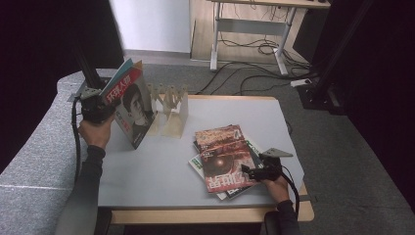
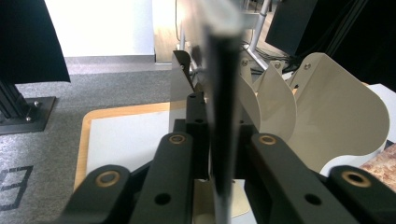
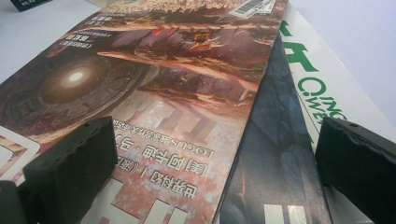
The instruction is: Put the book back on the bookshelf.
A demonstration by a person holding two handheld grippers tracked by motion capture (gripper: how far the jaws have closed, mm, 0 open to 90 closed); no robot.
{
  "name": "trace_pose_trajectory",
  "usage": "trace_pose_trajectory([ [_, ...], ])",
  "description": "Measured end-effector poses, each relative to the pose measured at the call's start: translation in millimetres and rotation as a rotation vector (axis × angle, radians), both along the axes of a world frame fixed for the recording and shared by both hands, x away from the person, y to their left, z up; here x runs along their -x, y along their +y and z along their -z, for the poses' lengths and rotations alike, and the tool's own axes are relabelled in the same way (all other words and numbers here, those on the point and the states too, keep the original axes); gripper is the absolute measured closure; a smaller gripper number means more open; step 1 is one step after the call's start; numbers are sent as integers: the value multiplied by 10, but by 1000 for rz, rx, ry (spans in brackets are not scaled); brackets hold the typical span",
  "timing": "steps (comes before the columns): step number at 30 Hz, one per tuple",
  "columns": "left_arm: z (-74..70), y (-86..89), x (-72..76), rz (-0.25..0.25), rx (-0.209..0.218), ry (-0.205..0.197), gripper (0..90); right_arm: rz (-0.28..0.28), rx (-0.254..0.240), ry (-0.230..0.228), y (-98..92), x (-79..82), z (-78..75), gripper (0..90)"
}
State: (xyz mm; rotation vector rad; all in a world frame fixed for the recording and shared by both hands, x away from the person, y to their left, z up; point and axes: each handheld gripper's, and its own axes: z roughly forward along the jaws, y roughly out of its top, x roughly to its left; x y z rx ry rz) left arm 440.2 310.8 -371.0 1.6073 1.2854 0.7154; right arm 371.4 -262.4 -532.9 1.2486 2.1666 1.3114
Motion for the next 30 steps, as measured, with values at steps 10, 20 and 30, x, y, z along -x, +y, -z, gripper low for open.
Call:
trace_pose_trajectory([
  [10, -7, -45, 5, 18, -48, 9, 619, 0, 0, 0, 0, 0, 0, 0],
  [20, 66, -28, 41, 68, -48, 21, 340, 0, 0, -1, 0, 0, 0, 0],
  [30, 92, -41, 145, 126, -69, 63, 137, 0, 0, -1, 0, 1, 1, 0],
])
